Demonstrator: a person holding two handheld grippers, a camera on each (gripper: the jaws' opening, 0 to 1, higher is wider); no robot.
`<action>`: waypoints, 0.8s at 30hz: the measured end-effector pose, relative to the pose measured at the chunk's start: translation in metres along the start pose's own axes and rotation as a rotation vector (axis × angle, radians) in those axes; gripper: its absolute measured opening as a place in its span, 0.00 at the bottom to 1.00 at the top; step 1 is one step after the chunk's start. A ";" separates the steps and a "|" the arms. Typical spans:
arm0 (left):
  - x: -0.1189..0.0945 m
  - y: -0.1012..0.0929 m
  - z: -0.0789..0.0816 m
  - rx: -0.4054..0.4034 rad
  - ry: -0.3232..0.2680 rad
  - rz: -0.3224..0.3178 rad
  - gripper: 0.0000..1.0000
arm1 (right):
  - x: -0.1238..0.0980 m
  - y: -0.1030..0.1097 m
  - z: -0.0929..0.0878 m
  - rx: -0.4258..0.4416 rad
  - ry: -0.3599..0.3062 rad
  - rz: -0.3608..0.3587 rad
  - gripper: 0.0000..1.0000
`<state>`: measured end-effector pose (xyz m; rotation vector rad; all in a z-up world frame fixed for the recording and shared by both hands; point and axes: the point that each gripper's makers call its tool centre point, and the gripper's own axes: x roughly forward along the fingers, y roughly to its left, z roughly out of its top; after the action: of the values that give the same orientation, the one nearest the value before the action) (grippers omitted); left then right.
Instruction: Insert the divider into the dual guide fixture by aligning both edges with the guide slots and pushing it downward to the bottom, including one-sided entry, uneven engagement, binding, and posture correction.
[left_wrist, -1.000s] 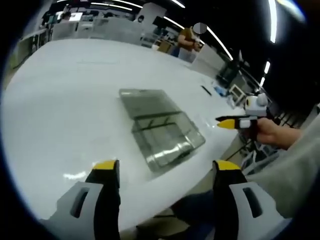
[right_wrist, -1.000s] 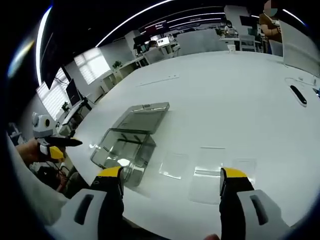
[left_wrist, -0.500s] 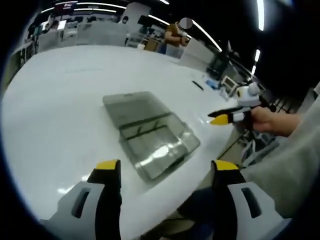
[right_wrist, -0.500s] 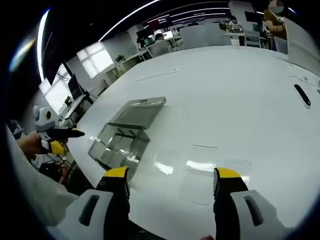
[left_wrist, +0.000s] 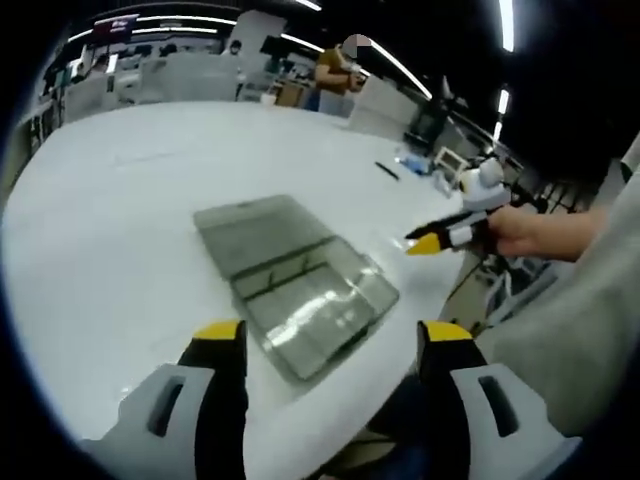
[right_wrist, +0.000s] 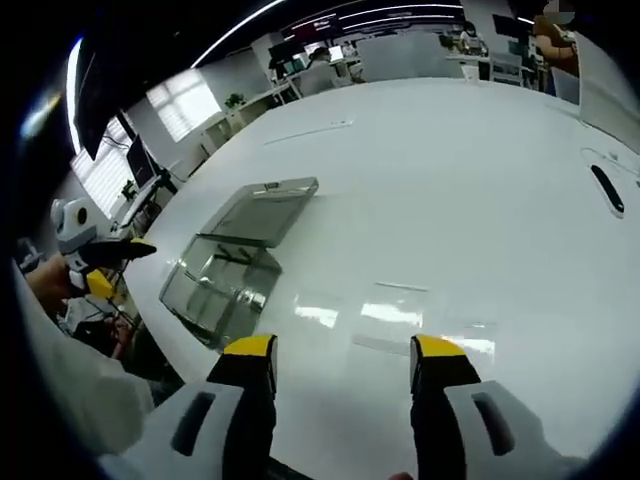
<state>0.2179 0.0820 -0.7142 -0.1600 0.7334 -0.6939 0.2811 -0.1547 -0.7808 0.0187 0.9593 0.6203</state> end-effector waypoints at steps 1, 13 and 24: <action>0.000 0.000 0.000 0.003 0.000 -0.001 0.65 | 0.001 0.000 -0.001 0.001 0.007 -0.002 0.49; 0.006 0.001 0.008 0.032 0.005 -0.011 0.64 | 0.009 -0.011 -0.008 0.012 0.082 -0.040 0.42; 0.007 0.000 0.009 0.043 0.011 -0.020 0.64 | 0.015 -0.019 -0.015 0.030 0.135 -0.072 0.41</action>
<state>0.2274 0.0769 -0.7117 -0.1244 0.7272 -0.7295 0.2849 -0.1663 -0.8062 -0.0312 1.0955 0.5459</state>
